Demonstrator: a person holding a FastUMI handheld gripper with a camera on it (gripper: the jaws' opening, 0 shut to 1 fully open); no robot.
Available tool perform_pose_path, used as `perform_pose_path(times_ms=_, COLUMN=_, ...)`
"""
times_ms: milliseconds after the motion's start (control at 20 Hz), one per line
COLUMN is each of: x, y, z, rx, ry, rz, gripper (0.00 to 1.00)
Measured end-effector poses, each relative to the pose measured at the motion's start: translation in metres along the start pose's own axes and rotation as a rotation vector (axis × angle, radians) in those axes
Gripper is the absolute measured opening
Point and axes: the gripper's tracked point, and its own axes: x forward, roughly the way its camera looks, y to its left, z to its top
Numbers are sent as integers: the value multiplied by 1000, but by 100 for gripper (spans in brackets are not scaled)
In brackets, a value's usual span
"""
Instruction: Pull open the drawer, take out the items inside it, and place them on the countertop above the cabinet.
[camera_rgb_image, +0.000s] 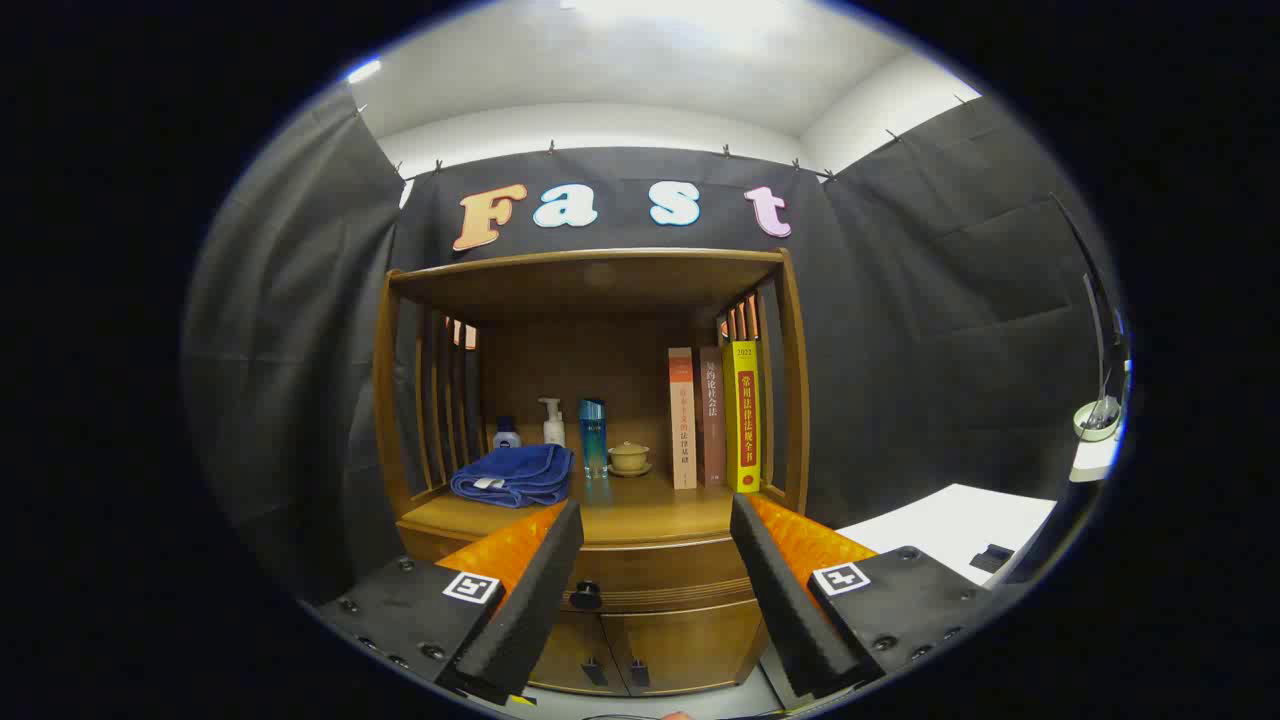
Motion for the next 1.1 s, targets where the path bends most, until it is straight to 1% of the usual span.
perform_pose_path(times_ms=350, x=2, y=9, z=-7, rx=-8, ry=15, rz=24, gripper=98)
perform_pose_path(times_ms=1100, x=0, y=17, z=-6, rx=-14, ry=7, rz=43, gripper=98)
